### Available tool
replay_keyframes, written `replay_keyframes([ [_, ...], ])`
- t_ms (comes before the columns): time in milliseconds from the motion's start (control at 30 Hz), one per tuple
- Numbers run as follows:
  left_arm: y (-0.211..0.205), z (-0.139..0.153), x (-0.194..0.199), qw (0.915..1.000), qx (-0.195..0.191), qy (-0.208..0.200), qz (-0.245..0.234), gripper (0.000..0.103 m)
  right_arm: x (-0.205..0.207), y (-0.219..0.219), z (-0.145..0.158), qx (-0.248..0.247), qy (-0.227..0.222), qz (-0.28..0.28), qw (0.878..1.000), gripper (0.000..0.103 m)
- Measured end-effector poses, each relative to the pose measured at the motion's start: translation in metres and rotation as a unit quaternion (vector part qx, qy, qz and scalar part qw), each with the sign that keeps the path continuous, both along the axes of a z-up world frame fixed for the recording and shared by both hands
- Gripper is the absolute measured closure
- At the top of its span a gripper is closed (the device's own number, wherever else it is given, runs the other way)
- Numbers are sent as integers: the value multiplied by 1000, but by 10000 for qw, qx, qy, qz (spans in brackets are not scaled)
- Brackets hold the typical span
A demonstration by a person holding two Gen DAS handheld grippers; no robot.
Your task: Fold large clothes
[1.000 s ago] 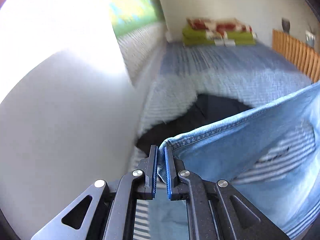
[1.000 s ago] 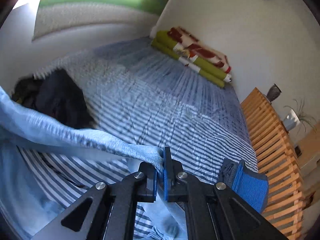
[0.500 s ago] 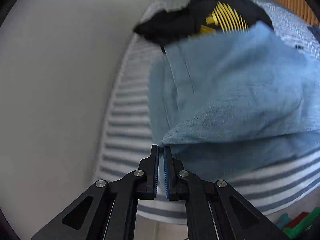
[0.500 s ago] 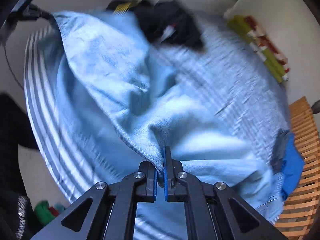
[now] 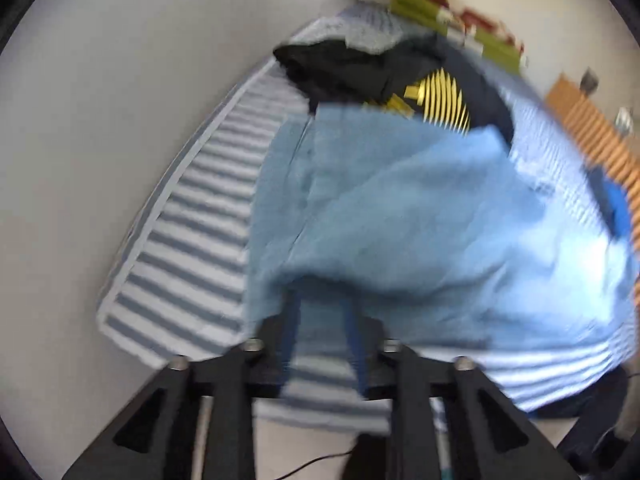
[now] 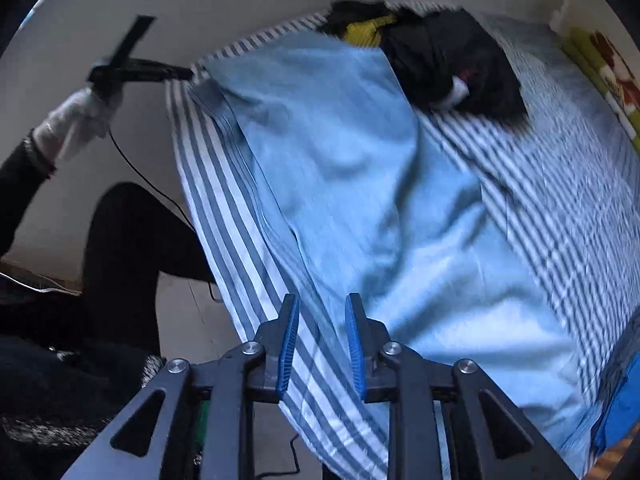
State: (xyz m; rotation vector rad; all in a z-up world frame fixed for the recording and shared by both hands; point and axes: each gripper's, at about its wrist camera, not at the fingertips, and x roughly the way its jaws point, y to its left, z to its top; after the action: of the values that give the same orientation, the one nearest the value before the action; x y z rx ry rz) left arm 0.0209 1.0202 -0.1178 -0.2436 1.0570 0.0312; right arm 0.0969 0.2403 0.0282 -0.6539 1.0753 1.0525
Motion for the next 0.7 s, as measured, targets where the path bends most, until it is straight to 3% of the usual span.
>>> replay_keyframes([
  [33, -1, 1, 5, 9999, -107, -37, 41, 50, 6, 17, 8, 123, -121, 19, 9998, 58],
  [67, -4, 2, 9, 9996, -237, -55, 119, 47, 13, 42, 17, 281, -216, 104, 9993, 58],
  [200, -7, -8, 20, 9959, -653, 138, 611, 43, 47, 154, 17, 438, -858, 296, 9949, 58],
  [267, -5, -10, 18, 9930, -718, 220, 908, 43, 78, 198, 3, 446, -750, 175, 9960, 58],
  [367, 6, -20, 18, 9852, -1182, 195, 1223, 43, 117, 257, -24, 438, -333, 63, 9985, 58],
  [500, 12, -27, 22, 9792, -1482, 5, 1383, 44, 147, 317, -54, 403, -62, 63, 9991, 58],
  [567, 10, -28, 23, 9796, -1449, -53, 1391, 51, 151, 343, -68, 369, 1, 130, 9992, 58],
  [633, 9, -33, 28, 9811, -1395, -16, 1340, 79, 151, 367, -82, 281, -50, 220, 9994, 58],
  [700, 10, -37, 28, 9803, -1459, 10, 1335, 87, 150, 381, -95, 208, -66, 251, 9994, 58],
])
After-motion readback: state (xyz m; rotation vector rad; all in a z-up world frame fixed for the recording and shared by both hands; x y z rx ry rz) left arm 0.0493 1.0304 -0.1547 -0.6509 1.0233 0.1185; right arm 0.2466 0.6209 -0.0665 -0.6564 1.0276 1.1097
